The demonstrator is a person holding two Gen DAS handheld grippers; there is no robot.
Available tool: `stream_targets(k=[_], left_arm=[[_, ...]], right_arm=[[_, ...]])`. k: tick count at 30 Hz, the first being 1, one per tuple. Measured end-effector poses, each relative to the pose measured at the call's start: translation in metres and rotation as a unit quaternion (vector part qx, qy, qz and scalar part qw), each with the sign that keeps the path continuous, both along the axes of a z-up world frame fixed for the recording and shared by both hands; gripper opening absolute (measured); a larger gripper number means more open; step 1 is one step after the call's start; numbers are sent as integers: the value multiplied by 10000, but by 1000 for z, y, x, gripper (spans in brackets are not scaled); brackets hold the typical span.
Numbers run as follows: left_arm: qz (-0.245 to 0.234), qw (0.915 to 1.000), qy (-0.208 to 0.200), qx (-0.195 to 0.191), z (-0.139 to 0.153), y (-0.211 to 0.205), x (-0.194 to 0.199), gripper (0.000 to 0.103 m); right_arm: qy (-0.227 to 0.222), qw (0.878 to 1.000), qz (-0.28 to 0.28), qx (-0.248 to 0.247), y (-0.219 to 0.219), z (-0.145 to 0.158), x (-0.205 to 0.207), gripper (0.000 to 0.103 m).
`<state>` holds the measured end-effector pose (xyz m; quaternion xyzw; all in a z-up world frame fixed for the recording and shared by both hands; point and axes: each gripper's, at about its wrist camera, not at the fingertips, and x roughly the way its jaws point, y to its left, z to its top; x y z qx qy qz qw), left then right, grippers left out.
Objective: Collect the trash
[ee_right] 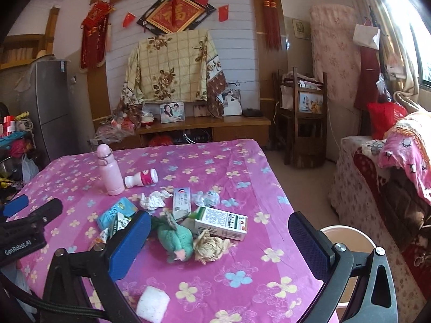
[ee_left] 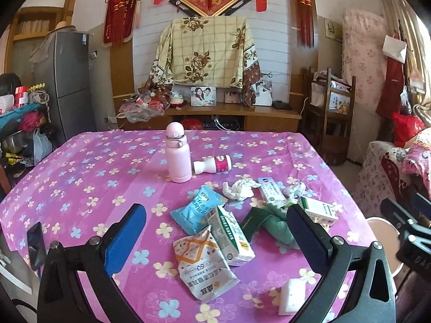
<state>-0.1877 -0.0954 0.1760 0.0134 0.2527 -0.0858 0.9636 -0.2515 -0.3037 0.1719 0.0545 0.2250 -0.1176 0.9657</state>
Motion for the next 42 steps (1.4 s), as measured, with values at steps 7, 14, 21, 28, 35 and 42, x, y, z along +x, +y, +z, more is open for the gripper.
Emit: stream_targets(k=[7, 14, 21, 28, 35, 42], left_arm=[[-46, 10000, -22, -36, 0, -4, -2, 103], [-70, 9999, -37, -154, 0, -3, -5, 103], [-105, 9998, -73, -142, 1, -4, -7, 103], [-114, 9998, -69, -151, 1, -4, -8, 103], [-121, 9998, -50, -151, -2, -5, -9, 103], [-122, 9998, -2, -185, -5, -4, -8, 103]], right_arm=[[-13, 10000, 37, -78, 5, 0, 0, 103], [-23, 10000, 46, -44, 4, 2, -1, 103], [-22, 10000, 68, -26, 6, 2, -1, 103], [1, 10000, 70, -15, 7, 2, 0, 103], [10, 10000, 52, -18, 7, 2, 1, 103], [2, 10000, 37, -21, 7, 2, 1, 103]])
